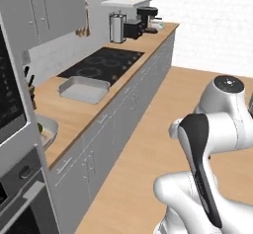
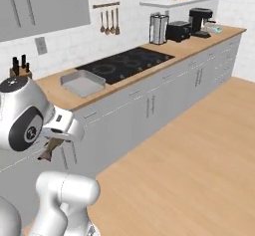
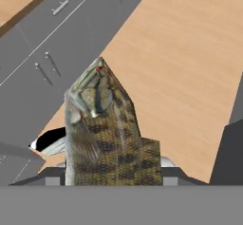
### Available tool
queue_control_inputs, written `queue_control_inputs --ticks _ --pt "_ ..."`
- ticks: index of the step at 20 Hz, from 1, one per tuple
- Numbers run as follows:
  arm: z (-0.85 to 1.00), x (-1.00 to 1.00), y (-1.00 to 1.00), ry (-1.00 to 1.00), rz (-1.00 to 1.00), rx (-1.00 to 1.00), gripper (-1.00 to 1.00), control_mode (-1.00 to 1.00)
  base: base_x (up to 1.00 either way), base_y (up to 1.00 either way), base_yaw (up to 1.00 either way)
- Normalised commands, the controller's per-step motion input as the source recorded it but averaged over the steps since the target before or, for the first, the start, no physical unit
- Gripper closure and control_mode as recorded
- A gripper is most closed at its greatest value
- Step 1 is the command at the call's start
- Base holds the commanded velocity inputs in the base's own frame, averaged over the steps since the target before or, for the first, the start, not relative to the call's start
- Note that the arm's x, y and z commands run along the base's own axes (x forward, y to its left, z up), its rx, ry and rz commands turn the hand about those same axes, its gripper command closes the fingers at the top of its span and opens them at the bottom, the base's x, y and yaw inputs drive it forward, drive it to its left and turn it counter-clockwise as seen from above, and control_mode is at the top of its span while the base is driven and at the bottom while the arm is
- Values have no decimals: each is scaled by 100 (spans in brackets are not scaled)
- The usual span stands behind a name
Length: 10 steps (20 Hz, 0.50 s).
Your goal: Place one lime and one fish in each tupperware on the nearby counter, to pack two identical lunches.
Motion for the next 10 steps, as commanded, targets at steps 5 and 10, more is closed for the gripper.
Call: queue_control_inputs --ticks 5,10 --pt "0 0 0 0 0 0 100 100 100 3 7" --pt "0 0 0 0 0 0 100 100 100 -1 37"
